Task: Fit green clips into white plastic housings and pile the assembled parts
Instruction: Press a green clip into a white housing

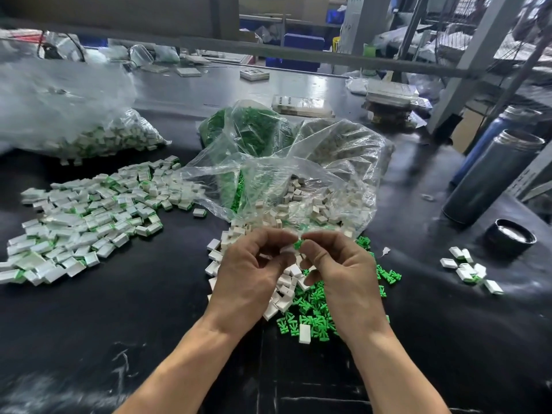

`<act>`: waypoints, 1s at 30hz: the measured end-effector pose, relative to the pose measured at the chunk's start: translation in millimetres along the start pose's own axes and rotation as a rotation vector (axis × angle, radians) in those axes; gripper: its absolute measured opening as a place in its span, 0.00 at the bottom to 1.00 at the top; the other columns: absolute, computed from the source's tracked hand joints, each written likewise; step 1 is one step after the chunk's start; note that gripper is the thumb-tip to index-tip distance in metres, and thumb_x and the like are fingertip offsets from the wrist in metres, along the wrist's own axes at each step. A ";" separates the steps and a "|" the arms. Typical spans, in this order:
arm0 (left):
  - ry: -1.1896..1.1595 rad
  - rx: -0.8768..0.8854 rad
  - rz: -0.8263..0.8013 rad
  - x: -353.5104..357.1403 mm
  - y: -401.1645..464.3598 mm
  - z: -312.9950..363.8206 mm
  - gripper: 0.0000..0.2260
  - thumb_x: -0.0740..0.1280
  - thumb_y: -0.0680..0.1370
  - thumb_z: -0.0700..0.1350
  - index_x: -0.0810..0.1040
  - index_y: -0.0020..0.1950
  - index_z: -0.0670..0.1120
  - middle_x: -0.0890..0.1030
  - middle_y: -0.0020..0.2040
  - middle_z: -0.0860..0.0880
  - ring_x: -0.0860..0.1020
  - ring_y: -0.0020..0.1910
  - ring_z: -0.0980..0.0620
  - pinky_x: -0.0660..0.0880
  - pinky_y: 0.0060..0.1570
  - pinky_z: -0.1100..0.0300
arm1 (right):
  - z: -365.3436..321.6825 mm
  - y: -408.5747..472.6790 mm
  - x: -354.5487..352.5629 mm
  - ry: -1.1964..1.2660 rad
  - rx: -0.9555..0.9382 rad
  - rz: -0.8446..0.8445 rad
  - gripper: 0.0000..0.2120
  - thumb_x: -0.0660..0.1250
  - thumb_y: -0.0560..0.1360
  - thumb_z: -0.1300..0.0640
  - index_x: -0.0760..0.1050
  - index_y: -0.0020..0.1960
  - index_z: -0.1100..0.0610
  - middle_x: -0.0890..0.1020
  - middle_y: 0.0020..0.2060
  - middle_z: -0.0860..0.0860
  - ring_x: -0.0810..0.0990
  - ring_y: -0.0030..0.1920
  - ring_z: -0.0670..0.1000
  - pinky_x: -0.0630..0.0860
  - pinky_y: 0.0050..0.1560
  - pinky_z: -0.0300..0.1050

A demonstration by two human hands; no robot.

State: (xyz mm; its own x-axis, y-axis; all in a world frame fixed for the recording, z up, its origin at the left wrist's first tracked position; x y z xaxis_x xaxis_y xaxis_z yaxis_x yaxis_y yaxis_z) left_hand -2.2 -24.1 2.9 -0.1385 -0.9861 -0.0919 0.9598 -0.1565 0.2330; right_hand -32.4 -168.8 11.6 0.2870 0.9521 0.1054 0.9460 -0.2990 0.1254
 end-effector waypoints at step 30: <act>-0.105 -0.039 0.000 -5.9 -1.6 4.9 0.07 0.75 0.76 0.40 0.86 0.51 0.49 0.87 0.46 0.52 0.86 0.46 0.55 0.80 0.46 0.64 | 3.3 -4.3 0.2 -0.130 -0.012 -0.098 0.09 0.73 0.78 0.61 0.84 0.47 0.47 0.86 0.38 0.50 0.81 0.36 0.46 0.77 0.34 0.39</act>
State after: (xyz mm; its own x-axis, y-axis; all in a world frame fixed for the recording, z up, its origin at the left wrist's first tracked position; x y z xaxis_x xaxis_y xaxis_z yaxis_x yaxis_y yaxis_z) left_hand -4.1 -18.3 7.9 -0.1612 -0.9869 0.0102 0.9683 -0.1562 0.1951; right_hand -35.9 -167.1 7.8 0.2113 0.9767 -0.0367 0.9688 -0.2043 0.1406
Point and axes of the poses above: each hand's wrist, its own y-axis towards the middle knuckle, its own x-axis out of the palm, z = x × y, the point moved 1 cm from there along y, towards the middle knuckle
